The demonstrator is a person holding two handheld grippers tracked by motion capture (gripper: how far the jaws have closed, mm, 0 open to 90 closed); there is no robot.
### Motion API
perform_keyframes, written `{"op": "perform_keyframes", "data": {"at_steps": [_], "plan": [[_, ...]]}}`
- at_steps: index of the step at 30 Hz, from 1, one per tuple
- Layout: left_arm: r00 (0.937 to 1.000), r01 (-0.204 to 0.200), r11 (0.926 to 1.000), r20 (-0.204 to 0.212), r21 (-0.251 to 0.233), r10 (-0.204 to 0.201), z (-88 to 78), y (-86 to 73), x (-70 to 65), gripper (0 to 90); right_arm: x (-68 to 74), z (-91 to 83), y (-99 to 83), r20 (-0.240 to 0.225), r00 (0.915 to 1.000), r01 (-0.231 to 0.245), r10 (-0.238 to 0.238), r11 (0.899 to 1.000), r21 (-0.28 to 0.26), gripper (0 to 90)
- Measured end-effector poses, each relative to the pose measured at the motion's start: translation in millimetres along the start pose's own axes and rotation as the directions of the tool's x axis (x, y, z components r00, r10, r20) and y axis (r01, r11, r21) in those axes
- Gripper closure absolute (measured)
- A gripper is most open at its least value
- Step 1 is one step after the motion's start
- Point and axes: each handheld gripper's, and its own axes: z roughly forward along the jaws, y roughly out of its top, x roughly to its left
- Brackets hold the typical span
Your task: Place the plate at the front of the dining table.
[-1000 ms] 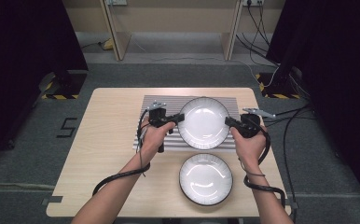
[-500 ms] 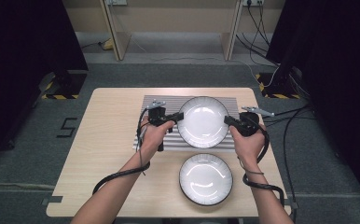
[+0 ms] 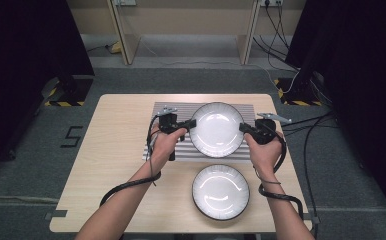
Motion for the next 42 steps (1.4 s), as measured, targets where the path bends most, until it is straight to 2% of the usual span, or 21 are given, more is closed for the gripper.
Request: {"op": "perform_keyframes", "data": {"at_steps": [20,27,33,42], "plan": [[1.0,-0.002,1.0,-0.006,0.008,0.002,6.2,1.6,4.8,84.6,-1.9,8.8,1.0,0.009,1.0,-0.004,0.004,1.0,0.001,84.9],[1.0,0.007,0.9999,-0.005,0.012,-0.007,8.5,1.8,5.8,84.7,-3.2,10.7,0.7,0.013,0.9999,-0.003,0.003,1.0,0.001,84.8],[0.9996,0.014,0.9999,-0.025,0.009,-0.014,10.2,3.2,6.8,84.4,-3.0,13.4,1.4,0.011,0.9999,-0.006,0.006,1.0,0.002,84.9],[0.9995,0.021,0.9997,-0.022,0.009,-0.021,13.5,3.8,9.4,84.3,-3.5,16.1,4.0,0.014,0.9999,0.0,0.0,1.0,-0.003,84.9]]}}
